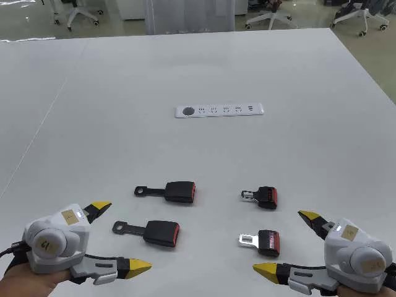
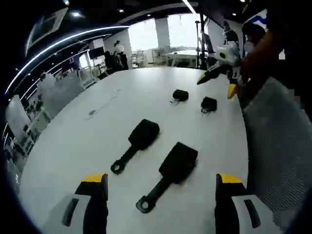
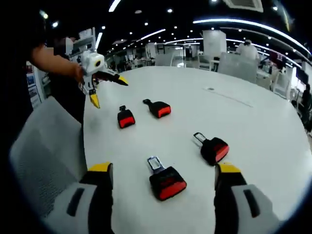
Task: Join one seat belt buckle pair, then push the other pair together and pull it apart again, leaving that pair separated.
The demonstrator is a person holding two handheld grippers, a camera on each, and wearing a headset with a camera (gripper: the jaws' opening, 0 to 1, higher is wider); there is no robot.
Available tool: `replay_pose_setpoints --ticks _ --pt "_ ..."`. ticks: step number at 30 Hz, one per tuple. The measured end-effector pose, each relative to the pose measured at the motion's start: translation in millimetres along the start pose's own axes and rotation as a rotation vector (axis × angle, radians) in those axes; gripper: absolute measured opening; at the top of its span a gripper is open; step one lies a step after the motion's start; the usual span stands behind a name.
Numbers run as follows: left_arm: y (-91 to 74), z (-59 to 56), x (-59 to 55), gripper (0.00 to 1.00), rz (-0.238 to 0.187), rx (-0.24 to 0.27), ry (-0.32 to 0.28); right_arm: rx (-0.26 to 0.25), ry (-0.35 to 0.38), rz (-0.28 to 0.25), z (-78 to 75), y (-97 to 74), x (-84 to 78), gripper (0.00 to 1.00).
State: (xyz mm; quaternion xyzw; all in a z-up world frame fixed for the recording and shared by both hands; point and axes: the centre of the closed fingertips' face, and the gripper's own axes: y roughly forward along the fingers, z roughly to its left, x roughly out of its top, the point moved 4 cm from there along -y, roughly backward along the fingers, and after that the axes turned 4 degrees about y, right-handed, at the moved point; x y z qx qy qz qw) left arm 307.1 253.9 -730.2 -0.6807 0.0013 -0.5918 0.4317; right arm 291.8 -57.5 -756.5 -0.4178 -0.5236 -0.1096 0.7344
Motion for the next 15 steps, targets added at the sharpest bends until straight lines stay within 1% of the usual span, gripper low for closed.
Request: replay_pose_setpoints --ticks 1,2,3,4,5,8,10,11,15 --pt "-0.4 -2.4 0.0 1.0 -0.002 -0.013 0.018 0.003 -0.013 0.008 0.5 -0.6 -0.4 0.99" --pt "-1.4 -3.6 -0.9 1.0 0.008 -0.016 0.036 0.009 -0.026 0.018 1.2 -2.2 -0.8 0.99" --pt "-3.2 -7.1 -2.4 1.0 0.025 -0.034 0.061 0.017 -0.027 0.014 1.9 -3.5 0.1 0.99" --pt "-4.3 -9.3 -1.9 1.0 0.02 -0.049 0.07 0.025 -0.028 0.007 2.5 -4.6 1.1 1.0" --pt "-6.1 -10.5 -2.5 1.0 0.025 -0.063 0.089 0.03 -0.031 0.003 2.8 -6.5 2.1 1.0" --pt "-9.3 -10.7 -4.0 1.0 0.038 -0.081 0.101 0.051 -0.046 0.016 5.1 -8.8 1.2 1.0" --pt "-11.2 -10.3 -3.3 1.0 0.042 -0.083 0.115 0.058 -0.056 0.019 7.1 -10.8 1.2 1.0" --pt "-12.2 -10.3 -2.3 1.0 0.043 -0.084 0.118 0.062 -0.069 0.023 8.1 -11.8 0.5 1.0" --pt "-14.1 -10.4 1.3 1.0 0.035 -0.09 0.137 0.072 -0.074 0.028 11.1 -13.0 0.0 1.0"
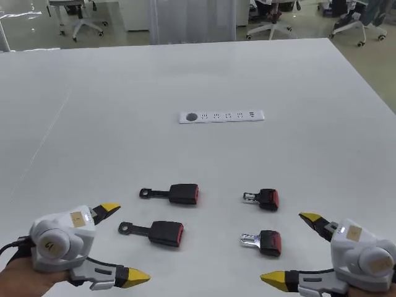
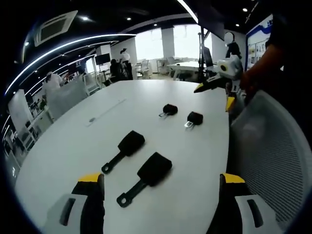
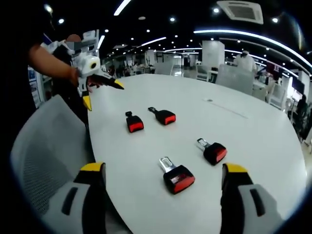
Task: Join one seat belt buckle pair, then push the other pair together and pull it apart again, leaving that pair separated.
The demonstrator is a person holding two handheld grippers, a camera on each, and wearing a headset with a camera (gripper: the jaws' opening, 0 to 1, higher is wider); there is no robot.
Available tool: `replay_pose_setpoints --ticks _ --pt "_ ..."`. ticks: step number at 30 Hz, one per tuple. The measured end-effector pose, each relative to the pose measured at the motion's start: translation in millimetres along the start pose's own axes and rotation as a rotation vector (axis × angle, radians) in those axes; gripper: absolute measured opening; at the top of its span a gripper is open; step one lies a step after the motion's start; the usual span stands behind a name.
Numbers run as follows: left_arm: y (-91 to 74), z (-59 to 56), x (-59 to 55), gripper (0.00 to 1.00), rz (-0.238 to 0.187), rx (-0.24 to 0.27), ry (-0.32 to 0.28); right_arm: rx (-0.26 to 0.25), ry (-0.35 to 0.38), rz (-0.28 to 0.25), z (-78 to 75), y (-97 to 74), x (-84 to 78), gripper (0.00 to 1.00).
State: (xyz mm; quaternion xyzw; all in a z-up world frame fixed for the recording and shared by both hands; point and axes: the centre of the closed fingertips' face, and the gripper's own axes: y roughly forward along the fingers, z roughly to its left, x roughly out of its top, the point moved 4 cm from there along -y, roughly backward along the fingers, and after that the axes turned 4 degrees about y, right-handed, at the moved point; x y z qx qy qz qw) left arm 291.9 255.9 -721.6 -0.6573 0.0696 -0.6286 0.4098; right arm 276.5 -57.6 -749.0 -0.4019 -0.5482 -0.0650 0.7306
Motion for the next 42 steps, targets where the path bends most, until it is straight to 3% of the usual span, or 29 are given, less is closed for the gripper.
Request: replay_pose_setpoints --ticks 42 --pt "2.4 2.1 1.6 1.0 -0.005 -0.016 -0.002 0.012 0.017 0.003 4.1 -2.0 -0.2 0.99"
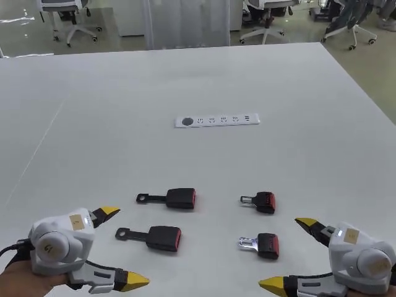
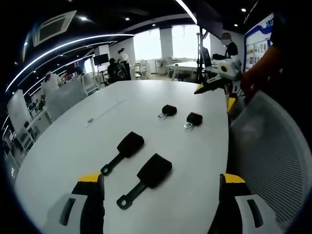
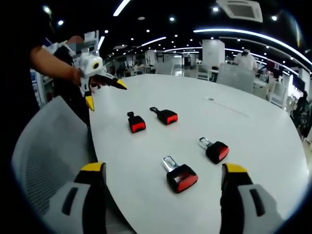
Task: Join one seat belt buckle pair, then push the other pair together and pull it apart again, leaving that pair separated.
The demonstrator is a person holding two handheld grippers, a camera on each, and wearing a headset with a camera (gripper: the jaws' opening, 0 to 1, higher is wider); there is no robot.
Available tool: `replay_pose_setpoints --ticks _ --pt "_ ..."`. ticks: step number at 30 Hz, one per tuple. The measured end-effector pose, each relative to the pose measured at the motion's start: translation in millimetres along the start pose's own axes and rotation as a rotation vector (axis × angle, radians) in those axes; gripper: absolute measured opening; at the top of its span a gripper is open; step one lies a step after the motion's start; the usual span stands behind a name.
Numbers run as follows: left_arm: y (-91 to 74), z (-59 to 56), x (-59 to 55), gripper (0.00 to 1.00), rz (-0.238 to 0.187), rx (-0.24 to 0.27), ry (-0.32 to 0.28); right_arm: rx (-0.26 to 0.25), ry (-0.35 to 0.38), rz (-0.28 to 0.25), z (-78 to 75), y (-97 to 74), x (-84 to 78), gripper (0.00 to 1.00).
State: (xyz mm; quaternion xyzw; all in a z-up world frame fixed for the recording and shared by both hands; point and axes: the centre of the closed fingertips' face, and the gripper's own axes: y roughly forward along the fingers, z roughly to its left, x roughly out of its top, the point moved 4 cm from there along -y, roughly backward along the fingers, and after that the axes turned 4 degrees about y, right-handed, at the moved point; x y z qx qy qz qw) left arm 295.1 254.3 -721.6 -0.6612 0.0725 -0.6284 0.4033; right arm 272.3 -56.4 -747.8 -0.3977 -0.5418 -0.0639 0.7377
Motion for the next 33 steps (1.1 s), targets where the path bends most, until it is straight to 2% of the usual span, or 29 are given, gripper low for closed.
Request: replay_pose_setpoints --ticks 19,25,31,33 --pt "8.1 4.8 -1.8 1.0 0.024 -0.031 0.018 0.007 -0.006 0.028 -3.8 4.6 -3.7 0.98" --pt "16.2 8.8 -3.5 1.0 0.035 -0.044 0.026 0.023 -0.011 0.049 -5.0 12.2 -8.7 0.96" --pt "30.0 11.6 -10.1 0.98 0.055 -0.074 0.038 0.04 -0.009 0.075 -7.6 23.5 -14.8 0.95" --pt "36.0 12.2 -12.6 0.97 0.063 -0.085 0.043 0.051 -0.019 0.101 -7.6 27.8 -19.7 0.93"
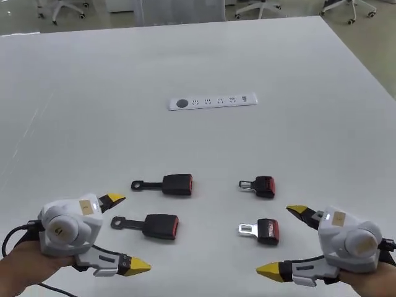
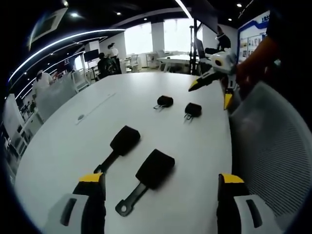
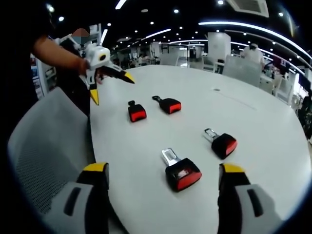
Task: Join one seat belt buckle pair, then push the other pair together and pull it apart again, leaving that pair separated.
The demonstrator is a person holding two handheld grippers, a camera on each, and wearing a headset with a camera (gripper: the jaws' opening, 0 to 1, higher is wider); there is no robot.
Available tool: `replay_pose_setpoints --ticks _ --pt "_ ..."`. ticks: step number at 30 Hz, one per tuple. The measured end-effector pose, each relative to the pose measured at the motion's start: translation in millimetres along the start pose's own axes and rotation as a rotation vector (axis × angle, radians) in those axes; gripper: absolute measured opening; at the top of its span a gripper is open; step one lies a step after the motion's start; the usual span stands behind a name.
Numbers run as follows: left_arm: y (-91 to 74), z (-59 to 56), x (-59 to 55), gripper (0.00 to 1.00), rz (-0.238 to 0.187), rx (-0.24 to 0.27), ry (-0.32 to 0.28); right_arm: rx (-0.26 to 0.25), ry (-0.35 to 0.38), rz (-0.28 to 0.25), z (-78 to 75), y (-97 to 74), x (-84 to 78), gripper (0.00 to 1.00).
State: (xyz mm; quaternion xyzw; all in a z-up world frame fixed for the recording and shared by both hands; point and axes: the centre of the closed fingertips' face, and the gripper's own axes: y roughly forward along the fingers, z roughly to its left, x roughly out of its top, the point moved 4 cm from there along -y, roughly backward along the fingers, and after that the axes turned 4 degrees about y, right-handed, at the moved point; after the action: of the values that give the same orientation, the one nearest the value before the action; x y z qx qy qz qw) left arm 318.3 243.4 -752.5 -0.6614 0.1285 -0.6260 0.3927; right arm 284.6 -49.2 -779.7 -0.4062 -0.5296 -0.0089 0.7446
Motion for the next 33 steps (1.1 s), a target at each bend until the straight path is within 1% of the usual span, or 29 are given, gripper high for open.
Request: replay_pose_setpoints --ticks 3,6,8,10,14,15,16,18,19,20,21,23,24,25,26,27,29,31,32,33 --pt "10.6 2.6 -4.2 0.97 0.017 -0.012 0.011 0.011 0.016 0.009 -0.4 6.1 -4.5 0.89" --pt "22.9 4.0 -7.5 0.96 0.027 -0.029 0.017 0.019 0.028 0.027 -2.7 15.0 -12.5 0.88" --pt "27.6 4.8 -9.1 0.96 0.03 -0.034 0.017 0.021 0.025 0.031 -4.0 19.0 -14.7 0.88" --pt "36.0 5.5 -12.1 0.94 0.037 -0.054 0.022 0.021 0.023 0.04 -7.9 22.7 -16.4 0.86" --pt "48.2 9.2 -16.5 0.93 0.054 -0.076 0.045 0.017 0.021 0.038 -16.6 27.3 -14.5 0.85" --pt "51.8 12.3 -19.9 0.92 0.075 -0.077 0.08 0.019 0.013 0.045 -19.7 28.7 -15.0 0.84" --pt "53.7 14.5 -23.3 0.9 0.1 -0.079 0.103 0.021 0.01 0.049 -21.4 29.6 -15.1 0.83" --pt "60.2 16.3 -23.3 0.86 0.092 -0.099 0.084 0.024 0.001 0.053 -25.6 31.4 -15.4 0.82" --pt "63.7 18.2 -23.6 0.85 0.095 -0.103 0.09 0.026 -0.005 0.058 -27.8 32.2 -15.5 0.81" --pt "65.6 20.1 -24.3 0.85 0.104 -0.106 0.111 0.029 -0.008 0.064 -29.3 32.6 -15.6 0.81" --pt "67.6 21.5 -25.1 0.83 0.114 -0.108 0.12 0.031 -0.01 0.067 -30.7 33.1 -15.7 0.79" --pt "74.0 22.8 -27.1 0.79 0.117 -0.131 0.13 0.044 -0.018 0.074 -32.2 34.2 -15.1 0.74" --pt "76.6 23.0 -30.5 0.76 0.136 -0.147 0.141 0.047 -0.027 0.08 -33.2 35.4 -14.9 0.71" --pt "75.6 23.7 -33.6 0.75 0.157 -0.171 0.153 0.049 -0.036 0.087 -33.7 36.1 -14.9 0.7" --pt "74.7 19.0 -25.8 0.74 0.133 -0.182 0.095 0.051 -0.046 0.1 -35.0 37.6 -15.7 0.7" --pt "73.5 20.6 -22.9 0.74 0.121 -0.168 0.103 0.048 -0.049 0.111 -36.6 38.9 -16.9 0.7" --pt "73.2 18.6 -18.8 0.74 0.115 -0.175 0.112 0.056 -0.06 0.127 -36.6 40.5 -17.9 0.69" --pt "73.5 19.0 -18.9 0.72 0.12 -0.181 0.116 0.068 -0.078 0.143 -35.9 41.0 -19.5 0.64" --pt "75.7 22.0 -22.6 0.71 0.12 -0.19 0.113 0.081 -0.073 0.156 -35.2 40.9 -21.1 0.62" --pt "75.9 23.2 -23.4 0.7 0.12 -0.191 0.114 0.097 -0.063 0.166 -33.6 40.5 -22.5 0.59"
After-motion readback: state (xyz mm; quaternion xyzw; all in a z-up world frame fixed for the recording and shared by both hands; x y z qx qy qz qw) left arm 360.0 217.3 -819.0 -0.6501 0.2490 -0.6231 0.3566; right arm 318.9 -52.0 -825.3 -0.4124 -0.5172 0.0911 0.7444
